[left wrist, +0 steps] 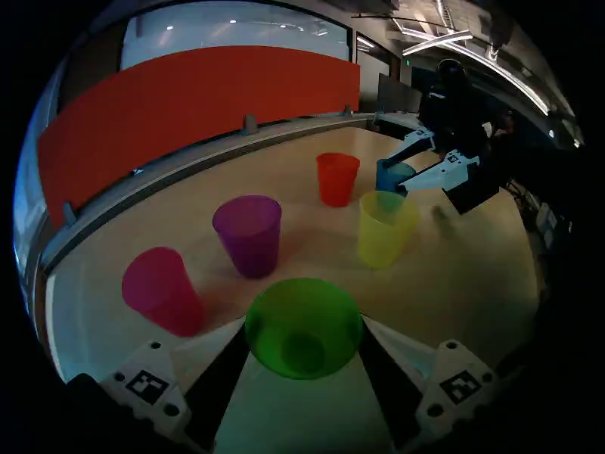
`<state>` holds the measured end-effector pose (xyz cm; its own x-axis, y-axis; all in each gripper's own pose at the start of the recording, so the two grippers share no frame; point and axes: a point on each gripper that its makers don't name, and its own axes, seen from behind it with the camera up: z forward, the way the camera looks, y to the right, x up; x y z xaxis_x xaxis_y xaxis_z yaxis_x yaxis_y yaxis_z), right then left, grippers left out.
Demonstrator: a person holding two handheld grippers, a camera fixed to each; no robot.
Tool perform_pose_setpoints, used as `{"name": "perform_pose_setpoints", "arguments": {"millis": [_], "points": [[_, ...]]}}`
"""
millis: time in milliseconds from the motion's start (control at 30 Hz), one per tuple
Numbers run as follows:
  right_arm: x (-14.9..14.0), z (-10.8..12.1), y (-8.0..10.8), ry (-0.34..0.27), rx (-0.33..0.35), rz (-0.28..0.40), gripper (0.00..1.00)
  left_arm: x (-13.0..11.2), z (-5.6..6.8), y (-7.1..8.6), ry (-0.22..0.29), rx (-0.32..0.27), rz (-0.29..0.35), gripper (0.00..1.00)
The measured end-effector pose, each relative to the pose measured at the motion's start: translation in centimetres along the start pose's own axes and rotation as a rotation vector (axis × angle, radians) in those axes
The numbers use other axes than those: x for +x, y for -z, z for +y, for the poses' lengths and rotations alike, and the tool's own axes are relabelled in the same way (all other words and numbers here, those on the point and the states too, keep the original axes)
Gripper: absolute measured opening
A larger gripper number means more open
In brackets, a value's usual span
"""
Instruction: Pour water
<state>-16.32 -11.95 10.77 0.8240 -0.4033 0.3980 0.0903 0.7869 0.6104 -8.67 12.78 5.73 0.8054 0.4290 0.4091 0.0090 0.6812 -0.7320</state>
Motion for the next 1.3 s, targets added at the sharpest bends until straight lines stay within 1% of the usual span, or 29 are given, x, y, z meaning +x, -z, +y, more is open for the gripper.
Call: {"name": "perform_pose_setpoints", "arguments": {"millis": [133,200,400,600,800,1000,1133,1300], "points": [[-0.2,0.0,-0.2,0.003,-0.001,-0.005,0.98,0.3,0.1,0.2,-0.005,0.002,0.008,0.89],[-0.2,-0.2,-0.2,0.005,0.000,-0.006,0.95,0.5,0.1,0.3,-0.006,0.001,0.013,0.89],[-0.2,-0.3,-0.1,0.006,0.002,-0.001,0.92,0.9,0.1,0.8,-0.004,0.002,0.023,0.89],[0.7,-0.5,0.7,0.001,-0.008,0.030,0.92,1.5,0.3,1.7,-0.002,0.008,0.039,0.89],[2.7,-0.9,3.0,0.005,-0.031,0.083,0.92,3.0,1.1,3.4,-0.016,0.017,0.080,0.89],[5.4,-1.9,5.9,-0.004,-0.045,0.152,0.92,4.9,1.9,5.6,-0.028,0.041,0.142,0.89],[6.8,-2.7,7.8,-0.005,-0.052,0.196,0.92,6.2,2.5,7.0,-0.023,0.048,0.186,0.89],[8.1,-3.7,9.4,-0.008,-0.052,0.235,0.92,7.7,3.2,8.6,-0.004,0.043,0.240,0.89]]}}
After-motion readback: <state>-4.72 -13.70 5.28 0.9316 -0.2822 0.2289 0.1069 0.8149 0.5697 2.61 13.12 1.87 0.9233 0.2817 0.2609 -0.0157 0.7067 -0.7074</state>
